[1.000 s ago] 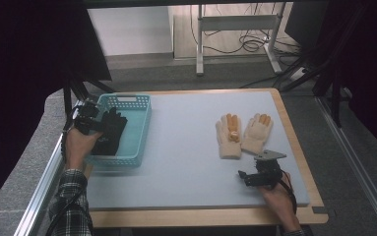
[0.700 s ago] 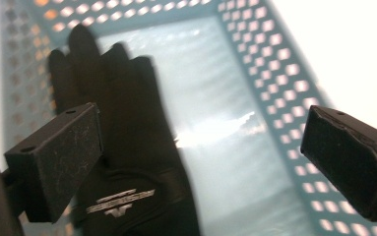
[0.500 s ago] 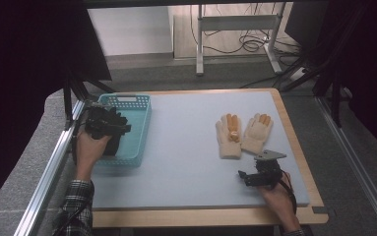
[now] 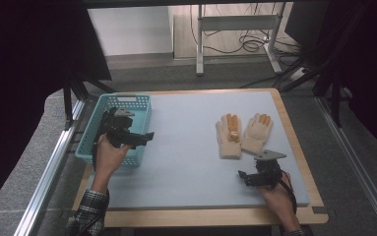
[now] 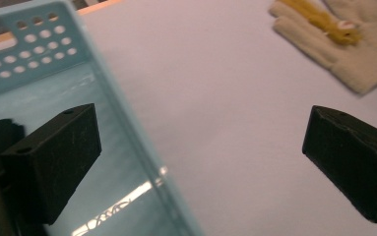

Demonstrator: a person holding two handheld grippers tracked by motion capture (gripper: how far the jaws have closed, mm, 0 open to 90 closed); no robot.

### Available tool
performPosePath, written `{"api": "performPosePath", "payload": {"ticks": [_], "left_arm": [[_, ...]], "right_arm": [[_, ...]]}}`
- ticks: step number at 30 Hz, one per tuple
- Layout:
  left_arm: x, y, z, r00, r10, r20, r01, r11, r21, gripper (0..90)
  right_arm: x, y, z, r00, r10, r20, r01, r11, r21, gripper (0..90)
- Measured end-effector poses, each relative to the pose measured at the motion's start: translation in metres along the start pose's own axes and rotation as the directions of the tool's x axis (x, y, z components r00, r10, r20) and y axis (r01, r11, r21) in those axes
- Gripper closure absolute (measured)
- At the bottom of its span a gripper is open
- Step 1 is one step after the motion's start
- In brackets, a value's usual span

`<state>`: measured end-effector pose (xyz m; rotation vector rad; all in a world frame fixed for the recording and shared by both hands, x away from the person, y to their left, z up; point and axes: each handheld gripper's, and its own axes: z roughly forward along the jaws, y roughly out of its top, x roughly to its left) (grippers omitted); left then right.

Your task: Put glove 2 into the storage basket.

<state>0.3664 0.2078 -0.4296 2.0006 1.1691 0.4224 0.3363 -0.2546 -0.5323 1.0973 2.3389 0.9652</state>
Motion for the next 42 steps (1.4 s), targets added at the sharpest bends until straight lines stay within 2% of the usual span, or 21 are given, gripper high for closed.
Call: {"api": "performPosePath", "payload": {"ticks": [3,4,5,11,17,20,23,26,29,32,33,38,40,42], "left_arm": [[-0.013,0.000,0.002,0.9996,0.017,0.024,-0.017,0.9997,-0.015,1.6],[-0.013,0.000,0.002,0.9996,0.017,0.024,-0.017,0.9997,-0.015,1.6],[-0.021,-0.001,0.004,0.9988,0.028,0.040,-0.027,0.9994,-0.022,1.6],[-0.043,-0.008,0.015,0.9953,0.067,0.070,-0.066,0.9976,-0.020,1.6],[-0.064,-0.023,0.027,0.9903,0.109,0.086,-0.107,0.9939,-0.026,1.7],[-0.072,-0.033,0.033,0.9875,0.118,0.104,-0.116,0.9928,-0.031,1.7],[-0.079,-0.045,0.041,0.9862,0.129,0.105,-0.127,0.9916,-0.023,1.7],[-0.083,-0.053,0.046,0.9861,0.135,0.097,-0.135,0.9908,-0.010,1.7],[-0.087,-0.067,0.056,0.9856,0.151,0.076,-0.153,0.9879,0.024,1.7],[-0.088,-0.075,0.061,0.9860,0.148,0.076,-0.152,0.9877,0.038,1.7],[-0.089,-0.082,0.066,0.9865,0.150,0.067,-0.153,0.9868,0.052,1.6],[-0.091,-0.096,0.073,0.9890,0.137,0.056,-0.141,0.9873,0.073,1.6],[-0.092,-0.101,0.076,0.9888,0.143,0.042,-0.146,0.9850,0.091,1.6],[-0.089,-0.102,0.076,0.9914,0.120,0.053,-0.124,0.9880,0.091,1.6]], "right_arm": [[0.000,0.000,0.000,1.0000,0.000,0.000,0.000,1.000,0.000,9.8],[0.000,0.000,0.000,1.0000,0.001,0.000,-0.001,1.000,0.000,9.8],[0.000,0.000,0.000,1.0000,0.001,0.000,-0.001,1.000,0.000,9.8],[0.000,0.000,0.000,1.0000,0.001,0.001,-0.001,1.000,-0.001,9.8],[0.000,0.000,0.000,1.0000,0.001,0.001,-0.001,1.000,-0.001,9.7],[0.000,0.000,0.000,1.0000,0.000,0.002,0.000,1.000,0.000,9.6],[0.001,0.000,0.000,1.0000,-0.001,0.002,0.001,1.000,0.000,9.4],[0.001,0.000,0.000,1.0000,-0.001,0.001,0.001,1.000,0.001,9.3],[0.001,0.000,0.000,1.0000,-0.002,0.001,0.002,1.000,0.001,9.3],[0.000,0.000,0.000,1.0000,-0.001,0.000,0.001,1.000,0.000,9.3],[0.000,0.000,0.000,1.0000,0.002,-0.001,-0.002,1.000,0.001,9.3],[0.000,0.000,0.000,1.0000,0.002,-0.001,-0.002,1.000,0.001,9.5],[0.000,0.000,0.000,1.0000,0.000,-0.001,0.000,1.000,0.000,9.5],[0.000,0.000,0.000,1.0000,0.000,-0.001,0.000,1.000,0.000,9.6]]}}
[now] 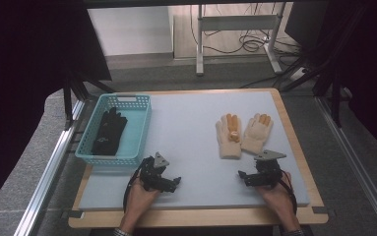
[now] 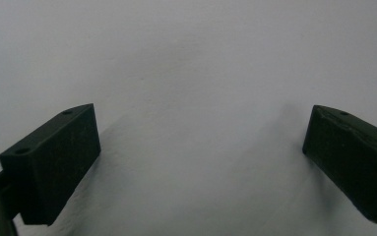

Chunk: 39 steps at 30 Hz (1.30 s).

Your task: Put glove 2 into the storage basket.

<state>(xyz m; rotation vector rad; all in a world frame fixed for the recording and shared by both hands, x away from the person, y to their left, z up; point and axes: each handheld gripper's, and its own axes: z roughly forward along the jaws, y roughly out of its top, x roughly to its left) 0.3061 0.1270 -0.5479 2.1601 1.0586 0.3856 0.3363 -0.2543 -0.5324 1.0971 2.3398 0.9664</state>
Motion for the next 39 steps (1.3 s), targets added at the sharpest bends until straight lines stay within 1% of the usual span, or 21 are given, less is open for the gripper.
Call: {"api": "performPosePath", "payload": {"ticks": [2,3,7,12,13,14,17,18,19,20,23,27,29,32,33,36,39], "left_arm": [[0.001,0.000,0.001,0.9999,-0.012,0.007,0.012,0.9999,0.009,0.8],[0.001,0.000,0.001,1.0000,-0.007,0.007,0.007,0.9999,0.010,0.6],[0.001,0.000,0.001,0.9999,-0.009,0.007,0.009,0.9999,0.005,0.6],[0.001,-0.001,0.001,0.9999,-0.012,0.005,0.012,0.9999,0.002,0.7],[0.001,-0.001,0.001,0.9999,-0.012,0.005,0.012,0.9999,0.002,0.7],[0.001,-0.001,0.001,0.9999,-0.012,0.005,0.012,0.9999,0.001,0.7],[0.001,-0.001,0.001,0.9999,-0.012,0.004,0.012,0.9999,0.001,0.7],[0.001,-0.001,0.001,0.9999,-0.012,0.004,0.012,0.9999,0.001,0.8],[0.001,-0.001,0.001,0.9999,-0.011,0.004,0.011,0.9999,0.001,0.8],[0.001,-0.001,0.001,0.9999,-0.011,0.004,0.011,0.9999,0.001,0.8],[0.001,-0.001,0.001,1.0000,-0.008,0.004,0.008,1.0000,0.004,0.8],[0.001,-0.001,0.001,1.0000,-0.009,0.004,0.009,1.0000,0.004,0.8],[0.001,-0.001,0.001,1.0000,-0.008,0.004,0.008,1.0000,0.004,0.8],[0.001,-0.001,0.001,1.0000,-0.008,0.004,0.008,1.0000,0.004,0.8],[0.001,-0.001,0.001,1.0000,-0.008,0.004,0.008,1.0000,0.004,0.8],[0.001,-0.001,0.001,1.0000,-0.008,0.004,0.008,1.0000,0.004,0.8],[0.001,-0.001,0.001,1.0000,-0.009,0.004,0.009,1.0000,0.003,0.8]], "right_arm": [[0.000,0.000,0.000,1.0000,0.000,0.000,0.000,1.000,0.000,9.7],[0.000,0.000,0.000,1.0000,0.000,0.000,0.000,1.000,0.000,9.8],[0.000,0.000,0.000,1.0000,0.001,-0.002,-0.001,1.000,-0.001,10.6],[0.000,-0.001,-0.003,1.0000,-0.001,-0.008,0.001,1.000,-0.021,21.5],[0.000,-0.001,-0.003,1.0000,-0.001,-0.008,0.001,1.000,-0.021,21.5],[0.000,-0.001,-0.004,0.9999,0.002,-0.011,-0.002,1.000,-0.025,25.4],[0.000,-0.001,-0.006,0.9998,0.012,-0.017,-0.012,1.000,-0.029,30.9],[0.000,-0.001,-0.006,0.9998,0.012,-0.017,-0.012,1.000,-0.029,30.9],[-0.002,-0.002,-0.008,0.9992,0.021,-0.035,-0.022,0.999,-0.028,37.0],[-0.003,-0.001,-0.010,0.9990,0.024,-0.037,-0.025,0.999,-0.028,39.4],[-0.008,0.000,-0.017,0.9992,0.029,-0.028,-0.030,0.998,-0.047,49.0],[-0.023,0.009,-0.024,0.9993,0.036,-0.012,-0.036,0.998,-0.055,62.5],[-0.032,0.015,-0.024,0.9991,0.043,-0.002,-0.043,0.998,-0.054,65.4],[-0.048,0.026,-0.021,0.9981,0.060,0.013,-0.059,0.996,-0.060,66.0],[-0.053,0.030,-0.020,0.9978,0.063,0.021,-0.062,0.996,-0.062,64.5],[-0.066,0.042,-0.013,0.9963,0.065,0.055,-0.062,0.996,-0.061,53.7],[-0.078,0.054,-0.003,0.9939,0.059,0.094,-0.053,0.996,-0.065,43.6]]}}
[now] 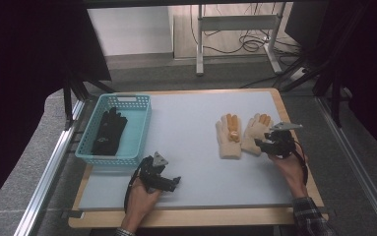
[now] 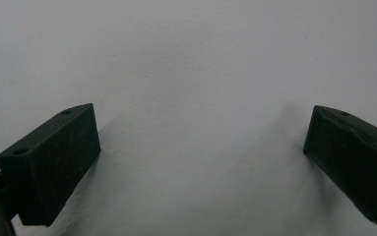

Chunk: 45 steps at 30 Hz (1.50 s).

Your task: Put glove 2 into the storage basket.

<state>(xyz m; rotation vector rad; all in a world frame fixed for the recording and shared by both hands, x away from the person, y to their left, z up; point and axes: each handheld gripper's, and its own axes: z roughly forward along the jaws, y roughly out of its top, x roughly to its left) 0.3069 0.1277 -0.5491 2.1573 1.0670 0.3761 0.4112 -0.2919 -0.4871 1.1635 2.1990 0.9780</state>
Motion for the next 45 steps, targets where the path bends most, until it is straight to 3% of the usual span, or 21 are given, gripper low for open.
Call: {"api": "performPosePath", "payload": {"ticks": [4,8,10,13,15,18,23,37,42,45], "left_arm": [[0.000,0.000,0.000,1.0000,0.001,0.000,-0.001,1.0000,0.000,0.8],[0.000,0.000,0.000,1.0000,0.001,0.000,-0.001,1.0000,0.000,0.8],[0.000,0.000,0.000,1.0000,0.001,0.000,-0.001,1.0000,0.000,0.8],[0.000,0.000,0.000,1.0000,0.001,0.000,-0.001,1.0000,0.000,0.8],[0.000,0.000,0.000,1.0000,0.001,0.000,-0.001,1.0000,0.000,0.8],[0.000,0.000,0.000,1.0000,0.001,0.000,-0.001,1.0000,0.000,0.8],[0.000,0.000,0.000,1.0000,0.001,0.000,-0.001,1.0000,0.000,0.8],[0.000,0.000,0.000,1.0000,0.001,0.000,-0.001,1.0000,0.000,0.8],[0.000,0.000,0.000,1.0000,0.001,0.000,-0.001,1.0000,0.000,0.8],[0.000,0.000,0.000,1.0000,0.001,0.000,-0.001,1.0000,0.000,0.8]], "right_arm": [[-0.013,0.011,0.020,0.9997,0.016,0.019,-0.016,1.000,0.012,32.2],[-0.018,0.016,0.040,0.9997,0.023,0.011,-0.023,0.999,0.029,27.0],[-0.019,0.016,0.050,0.9993,0.008,0.037,-0.010,0.999,0.045,24.9],[-0.022,0.015,0.062,0.9990,0.012,0.044,-0.014,0.998,0.059,24.8],[-0.022,0.012,0.068,0.9987,-0.006,0.051,0.002,0.997,0.081,30.3],[-0.023,0.011,0.065,0.9991,0.033,0.029,-0.035,0.996,0.080,46.7],[-0.023,0.010,0.059,0.9985,0.048,0.027,-0.050,0.995,0.083,56.5],[-0.015,0.018,0.019,0.9990,0.043,-0.013,-0.043,0.999,-0.010,58.5],[-0.003,0.024,-0.003,0.9980,0.036,-0.052,-0.039,0.998,-0.050,58.4],[0.015,0.028,-0.017,0.9958,0.002,-0.091,-0.009,0.997,-0.074,58.2]]}}
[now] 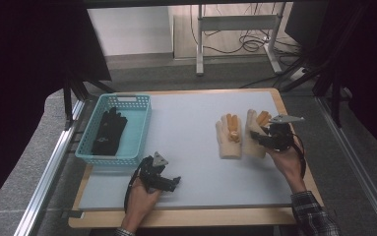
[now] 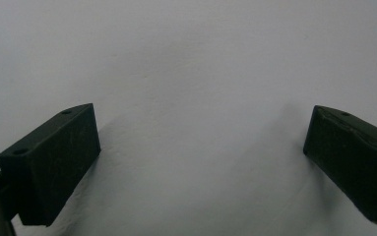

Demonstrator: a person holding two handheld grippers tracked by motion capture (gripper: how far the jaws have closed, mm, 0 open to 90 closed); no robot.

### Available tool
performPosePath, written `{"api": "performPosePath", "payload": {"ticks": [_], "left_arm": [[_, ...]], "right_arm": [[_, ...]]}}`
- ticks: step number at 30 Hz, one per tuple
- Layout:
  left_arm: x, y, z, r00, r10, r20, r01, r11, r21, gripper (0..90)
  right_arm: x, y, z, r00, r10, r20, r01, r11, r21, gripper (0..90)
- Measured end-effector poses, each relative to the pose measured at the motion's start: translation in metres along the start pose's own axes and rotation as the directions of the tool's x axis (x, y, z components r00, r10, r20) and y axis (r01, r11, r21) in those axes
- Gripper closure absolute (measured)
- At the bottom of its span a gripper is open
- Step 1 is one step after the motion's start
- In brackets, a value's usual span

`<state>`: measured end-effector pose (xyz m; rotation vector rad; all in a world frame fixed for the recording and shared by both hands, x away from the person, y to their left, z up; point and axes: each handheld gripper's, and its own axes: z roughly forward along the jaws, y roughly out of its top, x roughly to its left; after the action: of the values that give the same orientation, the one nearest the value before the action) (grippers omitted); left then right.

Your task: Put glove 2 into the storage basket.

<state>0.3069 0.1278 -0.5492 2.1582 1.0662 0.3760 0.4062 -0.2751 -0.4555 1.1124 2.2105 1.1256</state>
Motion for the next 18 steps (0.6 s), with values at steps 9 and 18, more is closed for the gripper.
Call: {"api": "performPosePath", "payload": {"ticks": [9,18], "left_arm": [[0.000,0.000,0.000,1.0000,0.000,-0.001,0.000,1.0000,-0.002,0.8],[0.000,0.000,0.000,1.0000,0.000,0.000,0.000,1.0000,-0.003,0.8]], "right_arm": [[0.065,0.011,-0.008,0.9880,-0.102,-0.116,0.101,0.995,-0.016,57.4],[0.132,0.006,0.022,0.9613,-0.171,-0.216,0.175,0.985,0.002,57.0]]}}
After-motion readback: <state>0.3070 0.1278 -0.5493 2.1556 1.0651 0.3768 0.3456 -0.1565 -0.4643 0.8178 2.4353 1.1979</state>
